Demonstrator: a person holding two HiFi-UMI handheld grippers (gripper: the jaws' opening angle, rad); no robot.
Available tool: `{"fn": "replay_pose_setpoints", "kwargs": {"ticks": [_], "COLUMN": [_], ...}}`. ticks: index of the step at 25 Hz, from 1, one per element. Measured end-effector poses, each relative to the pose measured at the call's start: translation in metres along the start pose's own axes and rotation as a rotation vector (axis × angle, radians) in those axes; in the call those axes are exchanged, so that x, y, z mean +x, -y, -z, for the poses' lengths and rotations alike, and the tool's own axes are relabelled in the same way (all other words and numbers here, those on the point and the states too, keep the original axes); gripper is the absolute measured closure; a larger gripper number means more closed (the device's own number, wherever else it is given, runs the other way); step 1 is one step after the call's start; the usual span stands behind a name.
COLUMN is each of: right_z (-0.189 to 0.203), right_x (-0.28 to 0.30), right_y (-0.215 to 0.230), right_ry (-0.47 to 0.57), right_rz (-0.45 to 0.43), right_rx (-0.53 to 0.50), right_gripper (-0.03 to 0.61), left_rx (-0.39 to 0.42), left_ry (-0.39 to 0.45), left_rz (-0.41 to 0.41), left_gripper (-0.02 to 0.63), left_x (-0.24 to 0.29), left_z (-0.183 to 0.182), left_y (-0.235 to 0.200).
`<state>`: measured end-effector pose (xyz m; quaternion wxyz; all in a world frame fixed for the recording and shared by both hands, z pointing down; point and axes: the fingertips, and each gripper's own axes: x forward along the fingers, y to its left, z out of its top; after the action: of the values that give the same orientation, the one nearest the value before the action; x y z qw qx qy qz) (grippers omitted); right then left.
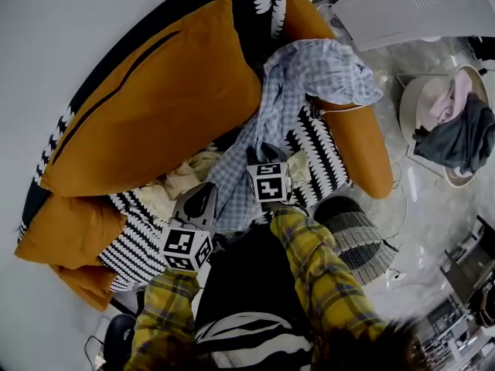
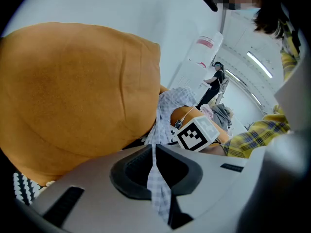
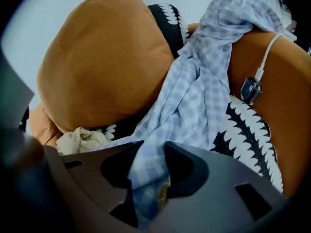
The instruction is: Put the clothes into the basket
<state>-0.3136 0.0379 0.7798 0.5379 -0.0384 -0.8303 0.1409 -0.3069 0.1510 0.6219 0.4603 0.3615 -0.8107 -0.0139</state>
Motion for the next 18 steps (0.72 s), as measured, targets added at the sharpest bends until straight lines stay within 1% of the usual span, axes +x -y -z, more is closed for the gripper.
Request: {"fn": "replay_pose_setpoints", "kwargs": {"ticks": [2,3,6,11,18], "right_z": [-0.002,-0.005,-0.013,-0.025,-0.054], "right_x": [-0.002,-0.005,-0.018,-0.051,-0.12], "right_y": [-0.001,-0.002,-0.008,-0.019,-0.044], "right_ry": [-0.003,0.004,0.057,0.175,0.33], "right_rz": [-0.009,-0.015,-0.023,-0.036,-0.079], "right_rx": [0.004,0.006,-0.006,-0.014,-0.072], "right_gripper": [0.492,0.506,0.515,0.517,0.518], "left_rx": [0.01,0.018,0.032,0.032,0.05], "left_ry": [0.002,0.005,0.024,0.054,0.118], "left_rz": [0.0,0.001,0.0,-0.002,-0.004], "left_gripper": [0.578,0.578,0.578,0.578,0.578], "left_x": [-0.001,-0.002,-0.006,-0.022,-0.053], "left_z": [-0.003,-0.005,-0.006,-0.001,-0.012], "left_y": [0.001,0.002,0.006,0.014,0.03]}}
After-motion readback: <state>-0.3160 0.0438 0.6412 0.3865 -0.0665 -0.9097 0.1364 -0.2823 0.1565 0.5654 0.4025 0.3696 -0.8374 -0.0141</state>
